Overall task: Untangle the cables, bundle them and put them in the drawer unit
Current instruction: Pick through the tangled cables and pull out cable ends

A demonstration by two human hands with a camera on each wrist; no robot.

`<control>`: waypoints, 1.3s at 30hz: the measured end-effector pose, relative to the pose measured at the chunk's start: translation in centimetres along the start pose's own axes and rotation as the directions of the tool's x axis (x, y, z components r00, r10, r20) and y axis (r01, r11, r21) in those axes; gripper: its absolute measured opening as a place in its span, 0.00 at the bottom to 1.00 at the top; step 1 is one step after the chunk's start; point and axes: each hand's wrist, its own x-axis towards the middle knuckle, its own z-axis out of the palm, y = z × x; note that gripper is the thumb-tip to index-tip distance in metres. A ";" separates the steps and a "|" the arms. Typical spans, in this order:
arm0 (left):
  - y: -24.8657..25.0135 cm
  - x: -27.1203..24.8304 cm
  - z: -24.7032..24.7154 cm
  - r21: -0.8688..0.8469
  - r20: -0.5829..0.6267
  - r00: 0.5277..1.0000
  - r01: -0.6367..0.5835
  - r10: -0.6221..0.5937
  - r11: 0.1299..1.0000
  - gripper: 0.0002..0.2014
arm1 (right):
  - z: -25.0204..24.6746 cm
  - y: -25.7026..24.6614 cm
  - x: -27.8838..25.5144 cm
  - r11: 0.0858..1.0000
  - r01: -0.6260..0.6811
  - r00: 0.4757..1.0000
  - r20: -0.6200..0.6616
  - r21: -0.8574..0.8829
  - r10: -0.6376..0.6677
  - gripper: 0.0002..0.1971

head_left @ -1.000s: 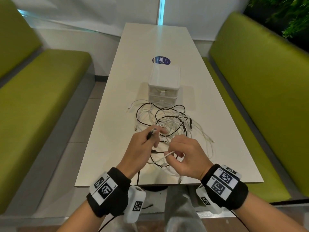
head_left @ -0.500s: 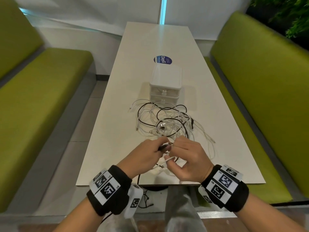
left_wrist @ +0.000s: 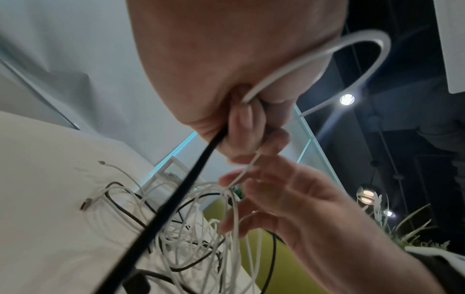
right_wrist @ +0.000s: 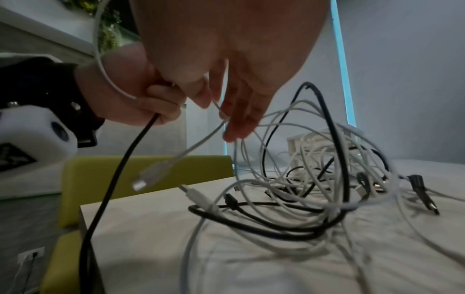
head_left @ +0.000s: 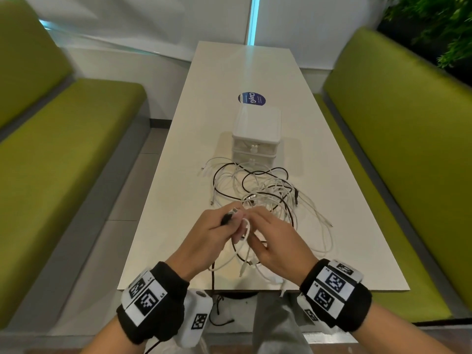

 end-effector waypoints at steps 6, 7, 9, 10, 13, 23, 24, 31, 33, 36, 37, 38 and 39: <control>1.2 -0.4 -1.0 -0.160 -0.117 0.989 -0.108 0.089 0.981 0.15 | 0.3 1.9 2.2 0.973 -0.213 0.977 -0.044 -0.091 0.210 0.11; 1.7 -0.5 -1.4 -0.191 -0.145 0.981 -0.152 0.126 0.970 0.15 | 0.1 2.4 2.5 0.970 -0.232 0.971 -0.074 -0.069 0.227 0.12; 2.5 -0.7 -2.1 -0.226 -0.178 0.965 -0.230 0.192 0.947 0.16 | -0.2 3.5 3.3 0.962 -0.267 0.960 -0.104 -0.059 0.260 0.13; 2.7 -0.9 -2.3 -0.217 -0.180 0.960 -0.252 0.215 0.943 0.16 | -0.3 4.1 3.7 0.955 -0.285 0.956 -0.102 -0.084 0.276 0.12; 3.3 -1.4 -2.3 -0.146 -0.157 0.956 -0.273 0.250 0.951 0.15 | -0.5 6.2 4.7 0.936 -0.305 0.952 -0.073 -0.178 0.296 0.11; -0.8 1.3 -2.2 0.552 -0.128 0.991 0.093 -0.026 0.829 0.15 | -1.5 5.4 5.0 0.938 -0.257 0.955 0.083 -0.233 0.283 0.21; -0.8 1.6 -1.9 0.534 -0.157 0.988 0.084 0.000 0.842 0.15 | -1.6 5.1 5.0 0.935 -0.236 0.960 0.086 -0.266 0.267 0.19; -0.3 3.3 0.8 0.598 -0.090 0.996 0.040 0.017 0.801 0.18 | -0.8 3.8 4.9 0.881 -0.063 0.986 0.108 -0.468 0.128 0.22; -0.6 3.4 1.5 0.695 -0.029 0.998 -0.021 0.057 0.719 0.16 | -0.4 4.0 4.7 0.847 0.030 0.977 0.195 -0.531 0.088 0.19; -1.3 3.5 1.8 0.695 -0.115 0.979 -0.043 0.169 0.717 0.08 | -0.6 3.3 4.4 0.929 0.080 0.988 0.153 -0.362 -0.025 0.05; -1.3 3.4 1.7 0.645 -0.162 0.960 -0.070 0.226 0.761 0.07 | -0.7 3.2 4.4 0.946 0.060 0.992 0.125 -0.317 -0.022 0.03; -1.1 3.3 1.4 0.575 -0.211 0.936 -0.115 0.282 0.810 0.08 | -0.7 3.5 4.5 0.955 0.012 0.994 0.109 -0.297 0.021 0.03; -0.8 3.0 1.1 0.503 -0.257 0.907 -0.170 0.334 0.848 0.09 | -0.7 4.0 4.7 0.957 -0.055 0.990 0.109 -0.283 0.089 0.10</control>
